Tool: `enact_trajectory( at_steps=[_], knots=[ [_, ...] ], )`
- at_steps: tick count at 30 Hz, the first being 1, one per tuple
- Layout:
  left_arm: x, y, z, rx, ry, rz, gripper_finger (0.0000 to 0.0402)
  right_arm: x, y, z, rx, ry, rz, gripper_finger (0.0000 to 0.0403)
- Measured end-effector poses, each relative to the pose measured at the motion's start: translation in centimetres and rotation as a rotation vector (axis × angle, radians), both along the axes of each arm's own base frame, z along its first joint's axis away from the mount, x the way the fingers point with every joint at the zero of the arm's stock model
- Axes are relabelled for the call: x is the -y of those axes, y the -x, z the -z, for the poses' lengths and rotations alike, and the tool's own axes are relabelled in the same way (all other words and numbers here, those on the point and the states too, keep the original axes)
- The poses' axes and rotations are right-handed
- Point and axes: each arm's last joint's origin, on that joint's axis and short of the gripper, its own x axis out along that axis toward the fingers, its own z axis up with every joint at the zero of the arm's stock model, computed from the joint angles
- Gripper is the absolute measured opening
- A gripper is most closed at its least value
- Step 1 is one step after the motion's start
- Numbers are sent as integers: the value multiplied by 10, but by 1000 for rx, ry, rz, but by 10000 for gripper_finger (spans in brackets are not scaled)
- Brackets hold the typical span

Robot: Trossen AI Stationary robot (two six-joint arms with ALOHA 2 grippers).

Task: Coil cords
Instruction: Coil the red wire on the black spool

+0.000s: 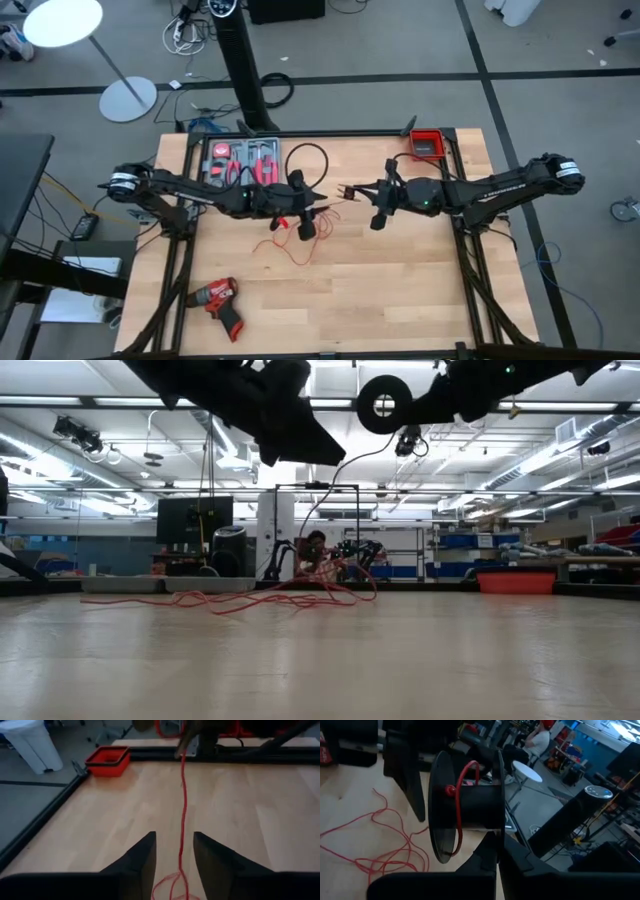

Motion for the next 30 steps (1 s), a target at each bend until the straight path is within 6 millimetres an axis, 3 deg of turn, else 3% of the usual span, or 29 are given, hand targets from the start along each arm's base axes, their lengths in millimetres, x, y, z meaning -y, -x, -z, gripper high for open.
enact_trajectory(
  at_steps=[12,15,19,24,30],
  knots=[
    [-5,-4,12,-45,-8,-22,152,-1,-1,-6,45,35,-11,0],
    [-5,-5,13,-47,-12,-30,116,-1,-1,-5,41,36,-11,0],
    [-6,-4,15,-71,-23,-31,19,-1,-2,-5,47,26,-25,0],
    [-10,-2,17,-130,-62,-80,3,-5,-1,-4,26,23,-65,0],
    [-11,-6,-2,-237,-166,-89,2,-5,2,7,-78,10,-44,0]
  ],
)
